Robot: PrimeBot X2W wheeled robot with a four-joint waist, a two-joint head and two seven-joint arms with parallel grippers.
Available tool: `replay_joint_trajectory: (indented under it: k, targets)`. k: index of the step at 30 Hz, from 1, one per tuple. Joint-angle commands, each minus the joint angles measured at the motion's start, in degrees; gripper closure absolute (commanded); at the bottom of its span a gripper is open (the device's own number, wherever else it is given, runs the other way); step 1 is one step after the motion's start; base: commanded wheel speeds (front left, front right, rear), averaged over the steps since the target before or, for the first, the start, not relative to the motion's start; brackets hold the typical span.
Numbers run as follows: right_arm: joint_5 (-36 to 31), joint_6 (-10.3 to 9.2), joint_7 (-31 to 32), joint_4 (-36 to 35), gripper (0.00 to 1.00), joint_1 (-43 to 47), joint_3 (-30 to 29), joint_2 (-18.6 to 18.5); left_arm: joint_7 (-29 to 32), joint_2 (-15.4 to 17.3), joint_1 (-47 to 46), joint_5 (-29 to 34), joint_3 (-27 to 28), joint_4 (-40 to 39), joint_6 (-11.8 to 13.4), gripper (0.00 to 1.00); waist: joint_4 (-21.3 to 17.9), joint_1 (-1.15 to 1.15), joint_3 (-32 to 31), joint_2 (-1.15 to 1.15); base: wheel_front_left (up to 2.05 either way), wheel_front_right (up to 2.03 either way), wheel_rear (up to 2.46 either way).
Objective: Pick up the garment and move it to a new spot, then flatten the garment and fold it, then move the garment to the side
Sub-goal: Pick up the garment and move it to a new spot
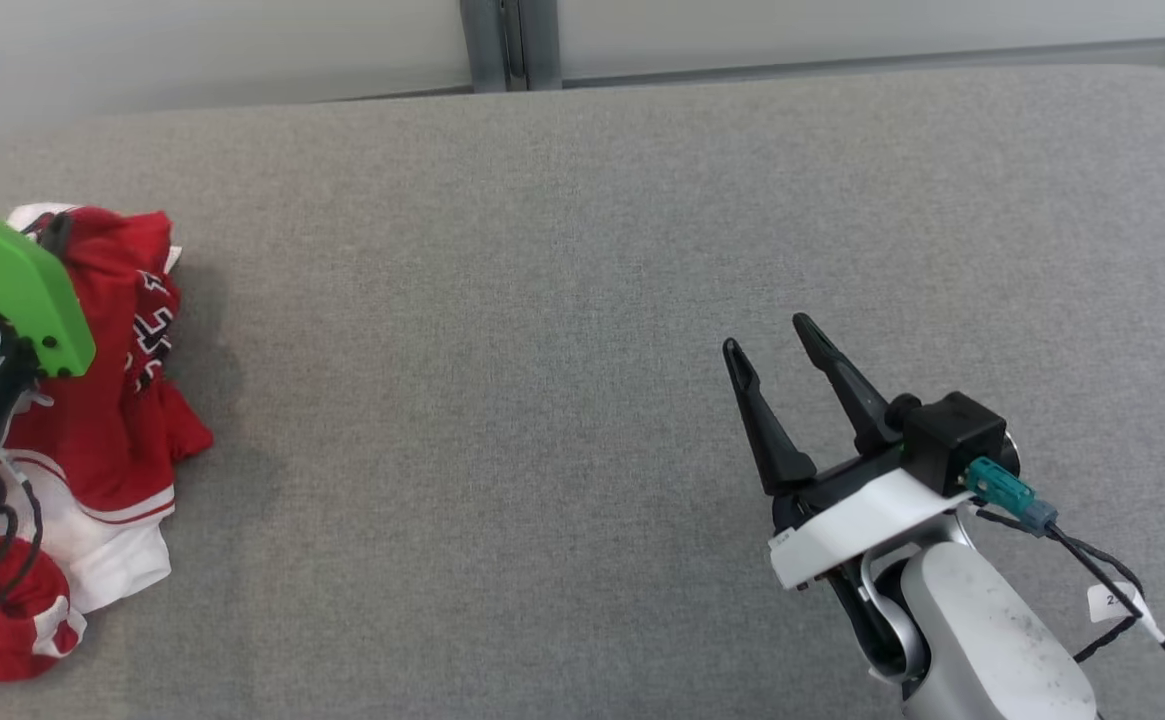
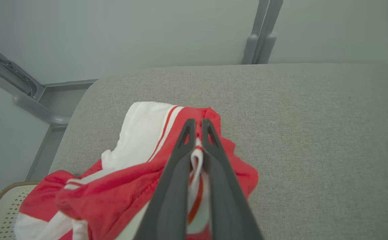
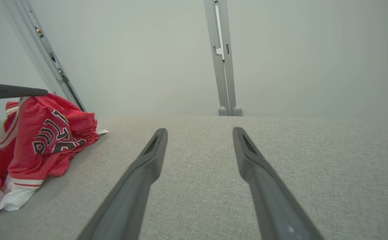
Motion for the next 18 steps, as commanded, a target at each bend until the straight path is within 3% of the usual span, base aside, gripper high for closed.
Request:
replay_joint_trajectory:
  k: [1, 4, 10, 18]
  targets:
    - [0.4, 0.0, -0.2, 0.2, 0.0, 1.4, 0.0, 0.1, -0.1, 0.6, -1.1, -0.4, -1.3, -2.4, -0.1, 1.0, -1.5, 0.0, -4.2, 0.0, 0.0, 0.0, 0.0]
    - [1.1, 0.0, -0.2, 0.4, 0.0, 2.5, 0.0, 0.6, 0.3, 1.7, -1.7, -0.4, -4.9, -9.3, -0.1, 1.0, -3.9, 0.0, -6.9, 0.0, 0.0, 0.0, 0.0]
    - [1.4, 0.0, -0.2, 0.1, 0.0, 4.0, -1.0, 1.0, 0.6, 0.1, -3.0, -1.5, -6.8, -20.2, 0.1, 1.0, -8.2, 0.0, -9.5, 0.0, 0.0, 0.0, 0.0]
    - [0.6, 0.0, -0.2, -1.1, 0.0, 5.1, -4.2, 0.5, -0.9, -6.1, -3.1, -5.4, -5.3, -31.4, 3.4, 1.0, -11.9, 0.0, -8.7, 0.0, 0.0, 0.0, 0.0]
